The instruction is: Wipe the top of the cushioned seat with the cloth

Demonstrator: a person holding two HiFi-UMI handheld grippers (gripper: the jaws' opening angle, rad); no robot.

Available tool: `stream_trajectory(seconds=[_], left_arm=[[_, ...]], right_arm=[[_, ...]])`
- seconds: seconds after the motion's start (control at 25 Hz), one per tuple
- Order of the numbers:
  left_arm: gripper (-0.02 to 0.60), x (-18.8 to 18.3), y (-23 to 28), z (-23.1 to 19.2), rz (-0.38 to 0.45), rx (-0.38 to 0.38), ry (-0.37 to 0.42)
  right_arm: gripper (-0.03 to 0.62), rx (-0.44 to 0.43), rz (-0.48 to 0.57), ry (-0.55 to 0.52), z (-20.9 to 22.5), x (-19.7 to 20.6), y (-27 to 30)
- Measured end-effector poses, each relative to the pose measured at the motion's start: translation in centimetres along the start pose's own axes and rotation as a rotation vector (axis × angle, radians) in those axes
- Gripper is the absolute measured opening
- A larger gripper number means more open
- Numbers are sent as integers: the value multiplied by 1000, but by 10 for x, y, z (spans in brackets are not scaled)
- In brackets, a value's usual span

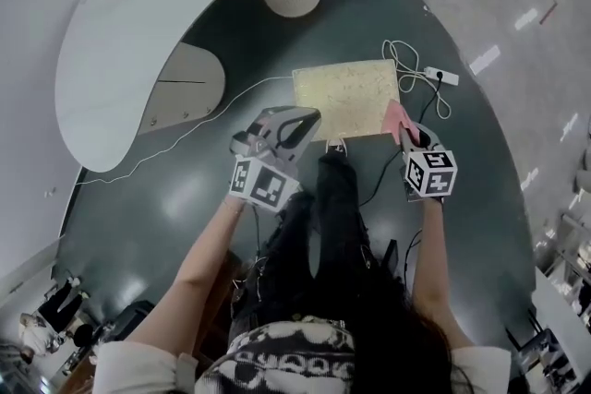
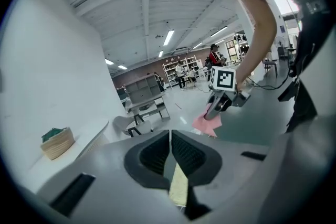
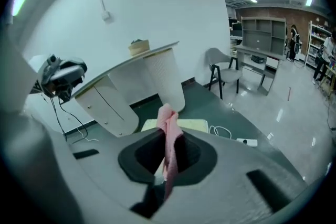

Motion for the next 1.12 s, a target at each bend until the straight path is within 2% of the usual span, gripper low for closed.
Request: stream_trajectory(seconds=[0.2,0.44,0.76,1.12], left_arm=[[12,-15,-29,-7,29,-43,-11],[12,-19,-85,3,44,-88,-32],[12,0,-175,35,39,-173,-105],[12,14,-245,69,85,-198,-101]], right_arm=[[11,-34,86,-21,-40,-32,-40],[11,-68,169,-49,-103,-42,-88],[11,-78,219,-102,-182,-15,-143],[11,-78,289,-180,-263,10,-189]])
Point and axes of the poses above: the fingertips, and each gripper's own axes: y forward along the fingers, z to its right, x out of its underside, the point moved 9 cm from there along -y, backward along the fingers, and after that the axes turned 12 degrees about -z, right-handed, at the moved point
